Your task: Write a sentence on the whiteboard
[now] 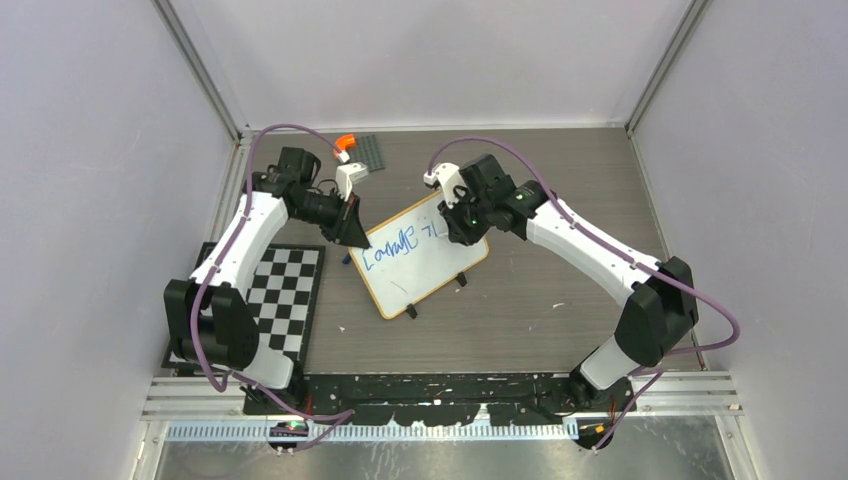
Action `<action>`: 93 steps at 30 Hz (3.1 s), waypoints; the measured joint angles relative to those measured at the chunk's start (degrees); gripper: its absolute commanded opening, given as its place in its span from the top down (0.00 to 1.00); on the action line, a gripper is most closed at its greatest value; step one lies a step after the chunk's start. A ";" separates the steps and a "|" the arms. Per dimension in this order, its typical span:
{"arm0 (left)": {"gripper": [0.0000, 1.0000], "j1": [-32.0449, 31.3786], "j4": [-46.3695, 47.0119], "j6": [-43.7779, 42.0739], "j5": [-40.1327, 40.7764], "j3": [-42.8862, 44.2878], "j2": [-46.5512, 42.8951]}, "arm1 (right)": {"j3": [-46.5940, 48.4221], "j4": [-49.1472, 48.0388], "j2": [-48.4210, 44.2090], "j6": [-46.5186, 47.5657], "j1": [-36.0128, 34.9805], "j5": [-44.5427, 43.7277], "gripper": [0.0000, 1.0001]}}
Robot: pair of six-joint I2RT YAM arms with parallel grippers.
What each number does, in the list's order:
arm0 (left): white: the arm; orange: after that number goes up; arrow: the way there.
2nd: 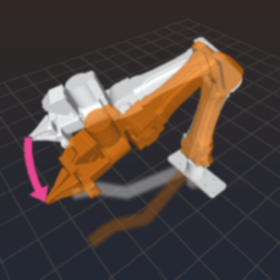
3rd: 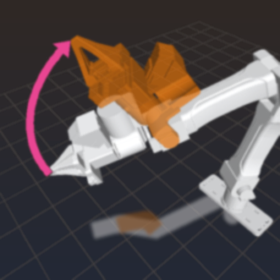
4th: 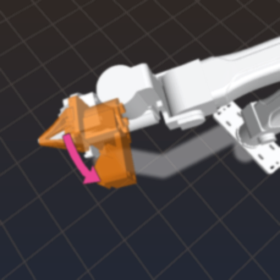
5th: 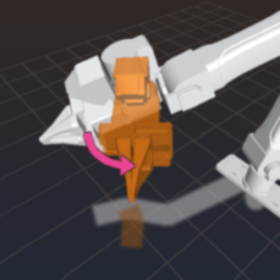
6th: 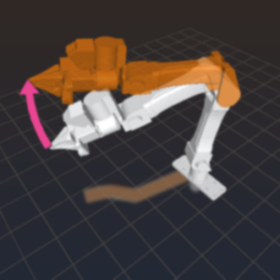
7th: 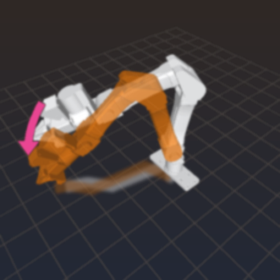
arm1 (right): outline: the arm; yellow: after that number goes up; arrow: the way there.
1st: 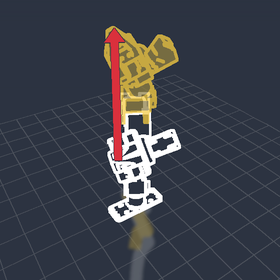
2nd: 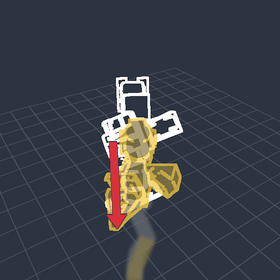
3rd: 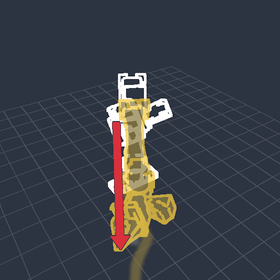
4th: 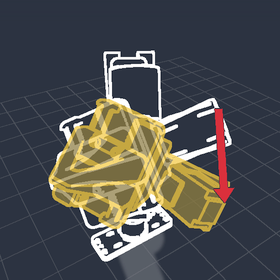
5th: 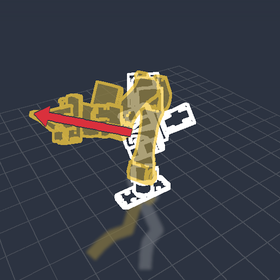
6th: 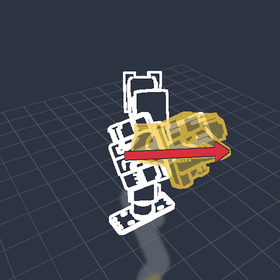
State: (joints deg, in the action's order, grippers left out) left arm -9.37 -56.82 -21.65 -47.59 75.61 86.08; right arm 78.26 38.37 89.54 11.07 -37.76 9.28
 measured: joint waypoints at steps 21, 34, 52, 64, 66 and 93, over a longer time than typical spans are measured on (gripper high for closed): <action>1.00 0.00 0.00 0.00 0.02 0.00 0.00 | 5.70 -0.33 0.98 0.87 1.92 -1.18 1.00; 1.00 0.00 0.00 0.07 0.07 0.00 0.15 | 2.71 0.42 0.98 0.87 2.95 -0.22 1.00; 0.49 0.20 -0.94 -0.31 0.15 2.16 0.90 | 2.32 5.90 -2.29 0.81 -0.37 6.84 1.00; 0.47 5.51 -1.49 -0.44 -3.74 -3.37 -2.47 | -3.61 2.05 -7.67 -2.21 -7.28 9.22 1.00; 0.50 5.66 -1.40 -0.35 -4.39 -3.78 -2.45 | -4.66 0.33 -7.67 -3.10 -8.33 9.18 1.00; 0.88 5.64 0.26 0.15 -6.16 -3.80 1.92 | -18.64 -26.82 -5.18 -2.45 -22.25 -7.61 1.00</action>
State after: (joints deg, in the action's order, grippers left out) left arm -3.73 -56.55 -21.50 -53.76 71.81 88.01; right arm 59.61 11.55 84.36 8.62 -60.01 1.67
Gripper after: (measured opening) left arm 0.148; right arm 0.168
